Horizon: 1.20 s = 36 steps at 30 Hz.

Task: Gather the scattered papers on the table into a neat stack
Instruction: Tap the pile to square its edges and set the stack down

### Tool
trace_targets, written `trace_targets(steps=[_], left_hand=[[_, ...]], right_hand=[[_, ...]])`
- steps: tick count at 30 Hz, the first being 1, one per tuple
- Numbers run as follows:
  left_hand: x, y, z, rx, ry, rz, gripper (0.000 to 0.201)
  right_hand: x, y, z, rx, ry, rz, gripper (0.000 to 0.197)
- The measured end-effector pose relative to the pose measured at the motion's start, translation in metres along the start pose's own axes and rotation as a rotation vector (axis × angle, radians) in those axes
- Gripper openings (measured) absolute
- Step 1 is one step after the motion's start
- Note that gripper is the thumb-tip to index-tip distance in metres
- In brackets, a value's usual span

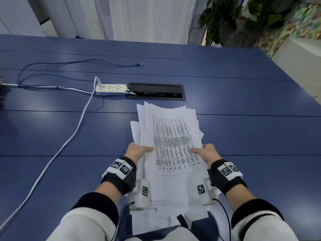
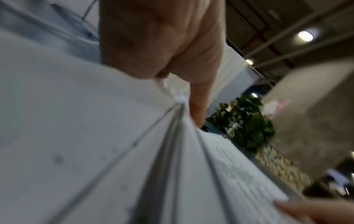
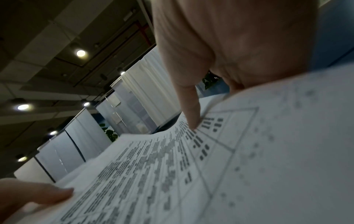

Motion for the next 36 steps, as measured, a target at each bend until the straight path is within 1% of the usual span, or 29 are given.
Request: trace_targets(steps=[1,2,5,6,8,9,10,12,14,15,16,17,18,19,20,21,22,24,25,27,29,33,35,36], left_hand=[[0.002,0.004,0.000,0.035,-0.045,-0.031,0.055],[0.003,0.005,0.000,0.052,-0.078,-0.046,0.046],[0.004,0.005,0.003,0.040,-0.122,-0.082,0.038],[0.003,0.006,0.005,0.036,-0.127,-0.101,0.034],[0.002,0.010,0.007,0.047,-0.126,-0.140,0.030],[0.001,0.012,0.008,0.055,-0.120,-0.160,0.030],[0.000,0.013,0.010,0.063,-0.118,-0.178,0.032],[-0.004,0.008,0.010,0.037,-0.071,-0.181,0.048],[-0.009,0.003,0.005,0.003,0.006,-0.073,0.065],[-0.012,0.002,0.005,-0.022,0.065,0.033,0.075],[-0.016,0.000,0.001,-0.063,0.127,0.143,0.084],[-0.018,-0.001,-0.001,-0.101,0.172,0.216,0.084],[-0.020,-0.001,-0.005,-0.120,0.191,0.249,0.078],[-0.021,-0.004,-0.008,-0.146,0.200,0.252,0.080],[-0.017,-0.005,-0.004,-0.159,0.189,0.219,0.091],[-0.011,-0.007,0.001,-0.151,0.144,0.143,0.101],[-0.006,-0.006,0.003,-0.117,0.093,0.046,0.102],[-0.002,0.000,0.003,-0.017,0.039,-0.123,0.083],[-0.001,0.002,0.001,-0.004,0.011,-0.151,0.073],[0.003,-0.001,-0.001,-0.031,-0.037,-0.188,0.057],[0.007,-0.004,0.000,-0.076,-0.076,-0.213,0.047],[0.020,0.002,0.010,-0.175,-0.145,-0.050,0.037],[0.024,0.014,0.014,-0.213,-0.172,0.033,0.032],[0.025,0.020,0.017,-0.233,-0.183,0.082,0.030]], right_hand=[[0.001,0.000,-0.001,0.002,-0.001,-0.003,0.016],[0.002,0.000,0.001,0.000,0.004,-0.005,0.018],[0.009,-0.004,-0.005,0.037,0.015,0.024,0.031],[0.012,-0.004,-0.007,0.067,0.010,0.054,0.039],[0.013,0.002,-0.007,0.162,0.006,0.222,0.060],[0.013,0.005,-0.006,0.208,-0.010,0.299,0.063],[0.012,0.008,-0.004,0.233,-0.029,0.323,0.061],[0.013,0.005,-0.005,0.214,-0.058,0.257,0.060],[0.015,0.002,-0.006,0.190,-0.073,0.146,0.058],[0.016,0.003,-0.008,0.182,-0.065,0.087,0.052],[0.016,0.005,-0.008,0.178,-0.055,0.031,0.042],[0.016,0.008,-0.008,0.173,-0.041,-0.021,0.032],[0.015,0.011,-0.006,0.165,-0.030,-0.071,0.023],[0.013,0.013,-0.004,0.145,-0.021,-0.121,0.018],[0.013,0.015,-0.004,0.132,-0.014,-0.162,0.019],[0.013,0.016,-0.005,0.122,-0.013,-0.193,0.021],[0.012,0.016,-0.004,0.109,-0.021,-0.212,0.024],[0.014,0.015,-0.004,0.080,-0.048,-0.213,0.026],[0.015,0.013,-0.004,0.062,-0.060,-0.199,0.026],[0.014,0.012,-0.001,0.038,-0.041,-0.155,0.024],[0.011,0.009,0.000,0.037,0.009,-0.145,0.022],[0.004,0.008,0.006,0.006,0.069,-0.276,0.034],[-0.004,0.007,0.008,-0.065,0.124,-0.401,0.041],[-0.008,0.007,0.009,-0.102,0.138,-0.464,0.049]])
Point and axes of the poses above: each hand's wrist, its own z-axis away from the middle knuckle, its own y-axis out of the back of the hand, x = y × z, the point moved 8 cm from there along -z, towards the middle knuckle
